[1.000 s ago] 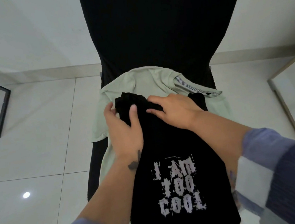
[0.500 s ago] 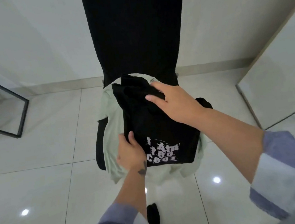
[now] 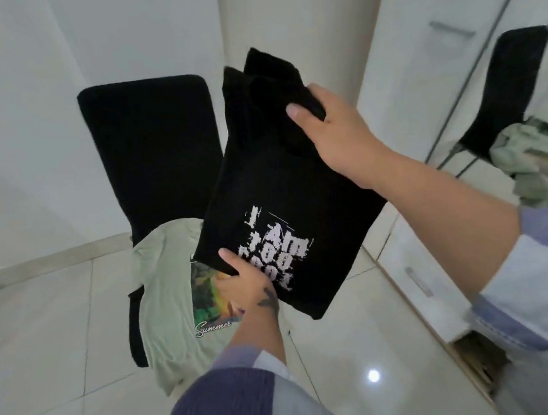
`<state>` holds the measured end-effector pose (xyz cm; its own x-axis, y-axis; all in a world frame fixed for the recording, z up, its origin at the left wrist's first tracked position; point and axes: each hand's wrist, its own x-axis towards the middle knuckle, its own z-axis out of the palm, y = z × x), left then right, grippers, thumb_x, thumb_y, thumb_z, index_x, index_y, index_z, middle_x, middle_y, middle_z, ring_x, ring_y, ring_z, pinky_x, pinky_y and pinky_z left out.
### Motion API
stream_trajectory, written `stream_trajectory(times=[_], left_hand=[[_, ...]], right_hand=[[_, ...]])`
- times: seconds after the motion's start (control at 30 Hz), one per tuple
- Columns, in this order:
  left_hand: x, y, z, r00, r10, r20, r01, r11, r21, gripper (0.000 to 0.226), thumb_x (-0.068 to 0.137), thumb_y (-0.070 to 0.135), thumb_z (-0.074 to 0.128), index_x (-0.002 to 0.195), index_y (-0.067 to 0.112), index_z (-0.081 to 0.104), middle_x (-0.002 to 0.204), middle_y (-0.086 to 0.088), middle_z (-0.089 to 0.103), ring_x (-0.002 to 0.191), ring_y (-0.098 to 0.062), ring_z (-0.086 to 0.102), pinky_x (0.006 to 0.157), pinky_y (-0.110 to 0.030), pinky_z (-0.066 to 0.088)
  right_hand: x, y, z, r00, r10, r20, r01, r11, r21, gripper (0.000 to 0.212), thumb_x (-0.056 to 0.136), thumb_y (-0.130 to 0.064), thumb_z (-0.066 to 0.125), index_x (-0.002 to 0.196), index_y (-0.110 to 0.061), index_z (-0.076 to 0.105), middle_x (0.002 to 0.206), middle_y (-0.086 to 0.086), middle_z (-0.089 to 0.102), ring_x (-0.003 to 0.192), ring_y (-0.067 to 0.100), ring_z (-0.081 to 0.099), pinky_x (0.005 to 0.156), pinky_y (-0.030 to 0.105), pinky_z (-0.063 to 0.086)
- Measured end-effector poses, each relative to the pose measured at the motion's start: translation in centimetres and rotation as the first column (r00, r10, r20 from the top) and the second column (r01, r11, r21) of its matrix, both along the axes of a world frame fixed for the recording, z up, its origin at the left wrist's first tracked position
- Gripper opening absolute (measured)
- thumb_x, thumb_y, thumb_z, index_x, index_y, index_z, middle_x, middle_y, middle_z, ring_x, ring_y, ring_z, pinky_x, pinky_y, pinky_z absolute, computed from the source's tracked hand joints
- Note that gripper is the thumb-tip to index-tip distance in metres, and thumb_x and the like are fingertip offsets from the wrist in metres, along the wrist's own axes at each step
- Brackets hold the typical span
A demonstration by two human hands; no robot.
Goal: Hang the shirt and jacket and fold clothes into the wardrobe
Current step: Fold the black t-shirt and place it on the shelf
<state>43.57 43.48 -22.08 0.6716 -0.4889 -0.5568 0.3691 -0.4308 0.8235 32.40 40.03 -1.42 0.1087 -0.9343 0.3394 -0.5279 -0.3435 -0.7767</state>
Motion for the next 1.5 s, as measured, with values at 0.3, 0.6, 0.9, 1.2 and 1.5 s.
stream_trajectory(times=[0.3,0.6,0.9,1.2,1.5], left_hand=[[-9.8,-3.7,9.4,0.953,-0.279,0.116,0.302,0.893,-0.334,0.069,0.092,0.063,0.036,0.12,0.004,0.057,0.118,-0.007,0.061,0.113,-0.026,0.055,0.098,-0.034,0.039],[-22.7,-5.7,11.5,0.717,-0.596,0.36,0.696,0.604,-0.387,0.051,0.094,0.05,0.047,0.107,0.003,0.06,0.098,-0.002,0.062,0.092,-0.023,0.058,0.078,-0.026,0.04],[-38.1,-1.5,8.9,0.368,-0.809,0.459,0.919,0.239,-0.314,0.062,0.093,0.054,0.045,0.131,0.006,0.052,0.132,-0.004,0.056,0.125,-0.023,0.049,0.103,-0.031,0.035],[-55.8,1.5,4.2,0.168,-0.805,0.569,0.973,0.042,-0.228,0.042,0.096,0.048,0.045,0.107,0.013,0.066,0.099,-0.005,0.069,0.09,-0.019,0.061,0.073,-0.023,0.038],[-70.4,-0.7,-5.6,0.072,-0.817,0.573,0.996,0.032,-0.081,0.042,0.095,0.054,0.041,0.117,0.025,0.061,0.101,0.005,0.066,0.092,-0.019,0.06,0.074,-0.026,0.041]], right_hand=[[-14.9,4.8,4.4,0.878,-0.424,0.222,0.447,0.893,-0.062,0.019,0.098,-0.032,0.047,0.113,-0.023,0.057,0.097,-0.014,0.063,0.088,-0.004,0.059,0.077,0.01,0.045],[-27.2,11.6,0.1,0.492,-0.803,0.336,0.843,0.536,0.048,0.034,0.099,-0.037,0.045,0.13,-0.024,0.052,0.117,-0.01,0.06,0.112,0.011,0.057,0.1,0.032,0.045],[-37.4,22.2,-7.0,-0.009,-0.959,0.284,0.967,0.064,0.247,0.057,0.099,-0.046,0.039,0.148,-0.021,0.031,0.149,0.0,0.039,0.136,0.021,0.037,0.11,0.034,0.032],[-52.2,26.8,-13.5,-0.148,-0.964,0.222,0.953,-0.08,0.291,0.045,0.101,-0.041,0.036,0.142,-0.022,0.04,0.14,0.002,0.049,0.129,0.023,0.044,0.102,0.03,0.035],[-66.1,24.7,-25.6,-0.277,-0.95,0.143,0.873,-0.187,0.45,0.046,0.1,-0.042,0.038,0.143,-0.024,0.04,0.141,0.002,0.049,0.13,0.025,0.044,0.11,0.039,0.035]])
